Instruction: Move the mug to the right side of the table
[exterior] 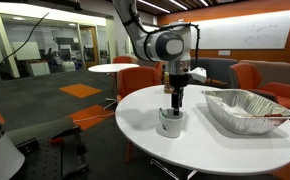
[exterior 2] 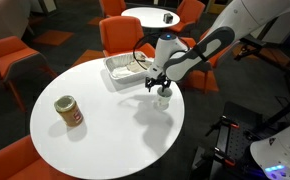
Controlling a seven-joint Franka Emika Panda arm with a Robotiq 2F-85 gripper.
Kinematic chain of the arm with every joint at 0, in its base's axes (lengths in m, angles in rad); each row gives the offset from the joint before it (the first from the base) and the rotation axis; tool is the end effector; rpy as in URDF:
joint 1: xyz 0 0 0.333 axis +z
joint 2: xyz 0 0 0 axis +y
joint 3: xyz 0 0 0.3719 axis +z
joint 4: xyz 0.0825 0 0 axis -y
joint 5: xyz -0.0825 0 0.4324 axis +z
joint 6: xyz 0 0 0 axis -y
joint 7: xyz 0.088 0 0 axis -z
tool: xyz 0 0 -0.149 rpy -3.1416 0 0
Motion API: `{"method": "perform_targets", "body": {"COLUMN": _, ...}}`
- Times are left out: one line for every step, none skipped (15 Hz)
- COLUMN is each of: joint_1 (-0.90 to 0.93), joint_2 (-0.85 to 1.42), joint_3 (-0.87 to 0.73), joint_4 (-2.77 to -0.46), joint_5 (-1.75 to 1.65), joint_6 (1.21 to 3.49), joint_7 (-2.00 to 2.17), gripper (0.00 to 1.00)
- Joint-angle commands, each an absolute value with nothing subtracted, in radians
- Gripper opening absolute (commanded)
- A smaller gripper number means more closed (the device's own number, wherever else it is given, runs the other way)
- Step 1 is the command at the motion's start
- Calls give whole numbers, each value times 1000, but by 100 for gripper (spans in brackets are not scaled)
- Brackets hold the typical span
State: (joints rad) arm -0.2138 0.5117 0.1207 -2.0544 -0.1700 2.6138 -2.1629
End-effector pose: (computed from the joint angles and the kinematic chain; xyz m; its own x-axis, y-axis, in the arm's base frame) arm 0.6514 -0.0603 0.1567 -0.5850 0.8090 -0.0577 0.8093 0.5869 0.0245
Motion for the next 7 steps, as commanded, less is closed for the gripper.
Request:
{"method": "perform_targets", "body": {"joint_1": -146, "joint_2": 417, "joint_3": 59, "joint_4": -2055, "joint_5": -169, "joint_6": 2500, "joint_7": -1957, "gripper": 100}}
{"method": "perform_targets", "body": {"joint_1": -130, "joint_2": 386, "joint_3": 45, "joint_4": -2059, "joint_5": -181, "joint_6": 2475, "joint_7": -1892, "gripper": 100}}
{"method": "perform_targets", "body": {"joint_1": -121, "joint_2": 354, "joint_3": 41, "joint_4": -2061, "joint_5": -179, "joint_6": 2446, "joint_7": -1834, "gripper": 100}}
{"method": "perform_targets", "body": {"joint_1": -113, "joint_2": 321, "joint_3": 37, "joint_4": -2063, "joint_5": -178, "joint_6": 2407, "joint_7": -1777, "gripper": 100}}
{"method": "perform_targets", "body": {"joint_1": -102, "joint_2": 295, "joint_3": 32, "joint_4": -2064, "joint_5": -182, "joint_6": 2375, "joint_7": -1714, "gripper": 100}}
{"method": "perform_targets", "body": {"joint_1": -97, "joint_2": 273, "joint_3": 31, "joint_4": -2074, "joint_5": -175, "joint_6": 2365, "joint_7": -1658, "gripper": 100}}
{"method": "perform_targets", "body": {"joint_1": -96, "joint_2": 259, "joint_3": 36, "joint_4": -2069, "joint_5": -156, "joint_6": 2322, "joint_7": -1616, "gripper": 100}}
